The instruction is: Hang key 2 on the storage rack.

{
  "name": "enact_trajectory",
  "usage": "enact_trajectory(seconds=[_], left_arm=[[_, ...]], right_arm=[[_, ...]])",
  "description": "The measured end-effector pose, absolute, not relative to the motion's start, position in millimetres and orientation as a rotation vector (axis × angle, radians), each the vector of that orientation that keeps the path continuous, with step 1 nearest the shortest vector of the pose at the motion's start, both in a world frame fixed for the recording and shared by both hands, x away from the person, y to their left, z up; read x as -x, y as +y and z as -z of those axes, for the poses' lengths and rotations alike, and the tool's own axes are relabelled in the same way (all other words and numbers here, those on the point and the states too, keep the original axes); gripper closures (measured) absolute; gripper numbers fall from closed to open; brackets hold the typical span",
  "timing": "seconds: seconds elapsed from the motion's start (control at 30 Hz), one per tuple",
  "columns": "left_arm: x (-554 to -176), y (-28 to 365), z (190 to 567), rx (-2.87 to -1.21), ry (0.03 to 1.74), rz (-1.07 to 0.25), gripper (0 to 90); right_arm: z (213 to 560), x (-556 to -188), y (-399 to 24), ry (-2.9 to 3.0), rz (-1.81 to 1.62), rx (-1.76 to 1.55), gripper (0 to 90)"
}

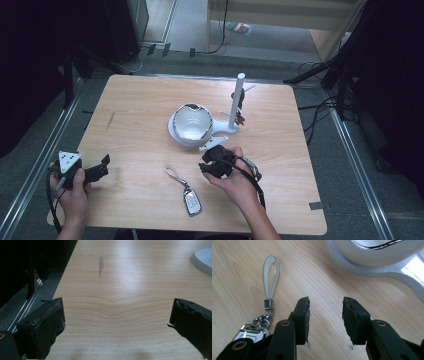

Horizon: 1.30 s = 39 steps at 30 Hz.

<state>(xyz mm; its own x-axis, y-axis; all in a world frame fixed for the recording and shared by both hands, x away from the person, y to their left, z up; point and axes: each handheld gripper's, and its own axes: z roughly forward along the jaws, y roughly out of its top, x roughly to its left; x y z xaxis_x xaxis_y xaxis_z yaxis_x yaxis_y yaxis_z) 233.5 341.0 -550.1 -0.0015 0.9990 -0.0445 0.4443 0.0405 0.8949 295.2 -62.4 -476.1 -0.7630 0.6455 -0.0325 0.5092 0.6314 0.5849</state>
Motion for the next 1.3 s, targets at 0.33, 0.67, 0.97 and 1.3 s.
enact_trajectory(seconds=[0.33,0.67,0.97,1.3], left_arm=[[-228,338,550,-1.519,1.531,-0.933,0.1],[-223,339,550,-1.508,1.527,-0.935,0.2],[-221,339,550,-1.506,1.514,-0.933,0.1],[-221,339,550,-1.507,1.515,-0.932,0.2]], right_arm=[[489,-288,-39,2.695,-0.82,-0.9,58.0],[497,-282,-23,2.749,-0.783,-0.873,58.0],[502,-279,-9,2.807,-0.744,-0.836,58.3],[510,-278,-3,2.86,-0.713,-0.812,65.2]])
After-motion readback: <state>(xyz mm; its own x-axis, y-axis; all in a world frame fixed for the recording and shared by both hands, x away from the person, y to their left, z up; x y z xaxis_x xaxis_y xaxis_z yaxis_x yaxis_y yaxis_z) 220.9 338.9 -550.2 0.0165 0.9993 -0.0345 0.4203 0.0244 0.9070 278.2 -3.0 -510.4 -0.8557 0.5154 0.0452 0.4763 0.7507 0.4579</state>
